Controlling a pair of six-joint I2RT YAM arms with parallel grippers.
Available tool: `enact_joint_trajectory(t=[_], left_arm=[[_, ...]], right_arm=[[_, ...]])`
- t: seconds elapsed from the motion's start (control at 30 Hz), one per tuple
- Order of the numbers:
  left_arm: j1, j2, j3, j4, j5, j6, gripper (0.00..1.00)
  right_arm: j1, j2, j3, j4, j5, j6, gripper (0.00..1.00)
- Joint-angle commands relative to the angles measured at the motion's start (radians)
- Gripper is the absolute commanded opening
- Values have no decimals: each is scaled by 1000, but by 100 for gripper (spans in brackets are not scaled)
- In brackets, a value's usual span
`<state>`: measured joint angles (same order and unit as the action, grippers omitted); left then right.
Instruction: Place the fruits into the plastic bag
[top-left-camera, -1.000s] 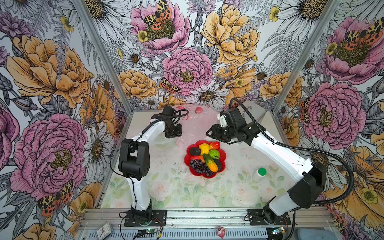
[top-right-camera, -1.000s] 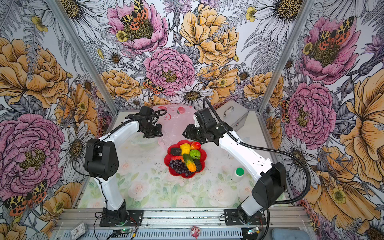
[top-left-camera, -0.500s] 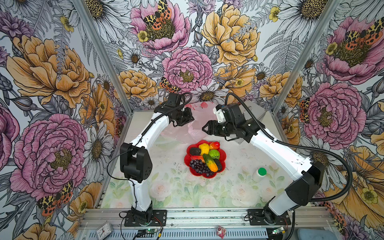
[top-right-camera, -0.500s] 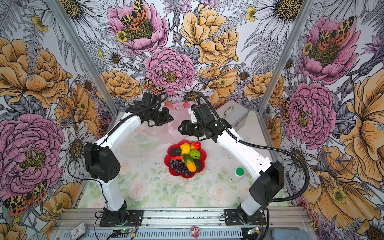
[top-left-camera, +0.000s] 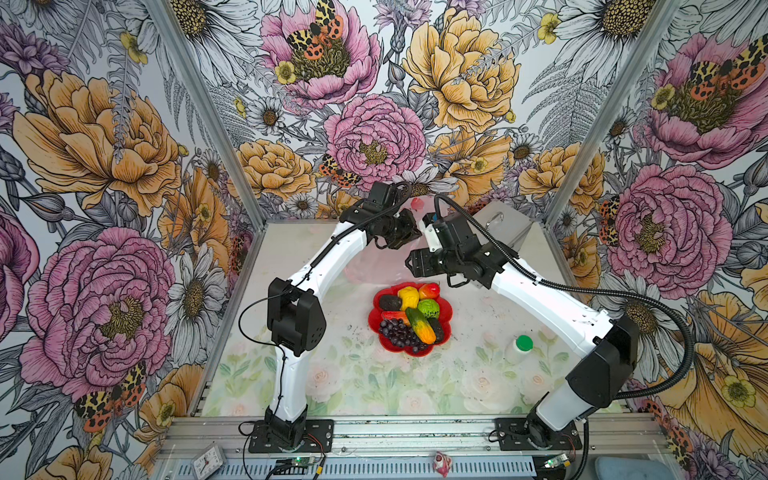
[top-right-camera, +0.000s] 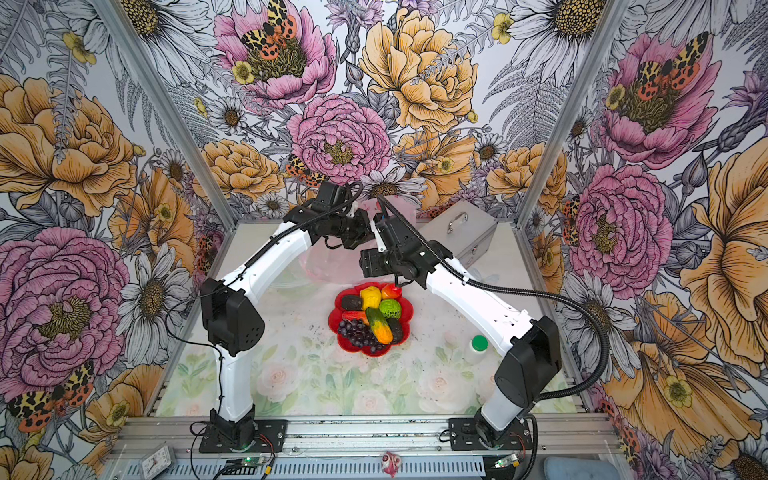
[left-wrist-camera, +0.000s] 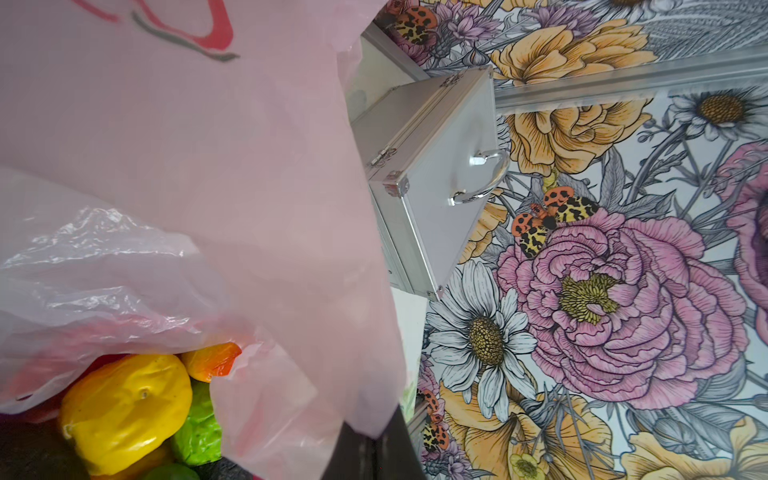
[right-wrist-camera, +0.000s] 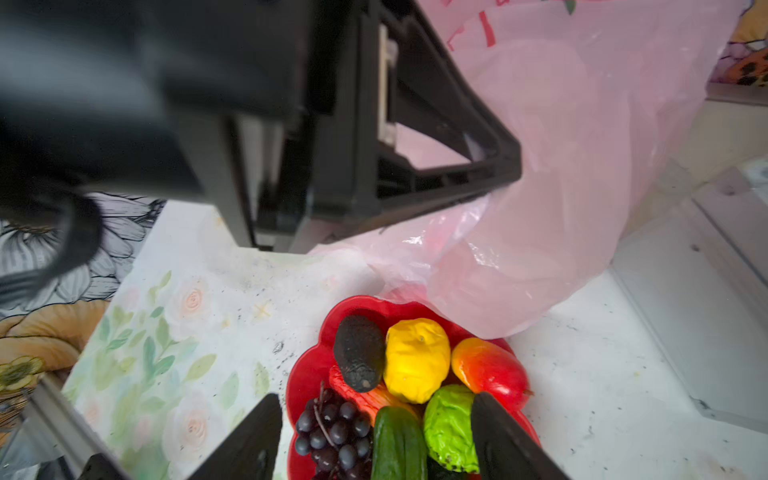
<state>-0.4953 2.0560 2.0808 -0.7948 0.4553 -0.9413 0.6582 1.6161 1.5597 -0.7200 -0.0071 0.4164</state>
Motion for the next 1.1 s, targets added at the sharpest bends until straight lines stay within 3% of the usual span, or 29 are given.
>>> enact_joint_trajectory(t=[0.0, 0.23, 0.53, 0.7, 0.8, 0.93, 0.97, 1.07], left_arm=[[-2, -4, 36, 20, 39, -71, 0], [-20, 19, 114, 20, 79, -134, 0], [-22, 26, 159, 19, 119, -180, 0], [-14, 26, 169, 19, 138, -196, 0], [-10, 22, 170, 20, 147, -200, 0], [4, 20, 159, 19, 153, -188, 0], [10, 16, 160, 19, 150, -177, 3], [33, -12, 146, 11, 128, -123, 42]], right_arm=[[6, -54, -54, 63, 126, -50, 74], [-3, -29, -64, 122, 180, -97, 73], [-54, 50, -23, 201, 164, -113, 68], [-90, 86, -1, 218, 185, -79, 60], [-108, 94, 0, 243, 186, -76, 47], [-121, 82, 14, 255, 155, -73, 4], [-121, 74, 15, 256, 145, -68, 0], [-128, 51, 19, 255, 91, -40, 0]])
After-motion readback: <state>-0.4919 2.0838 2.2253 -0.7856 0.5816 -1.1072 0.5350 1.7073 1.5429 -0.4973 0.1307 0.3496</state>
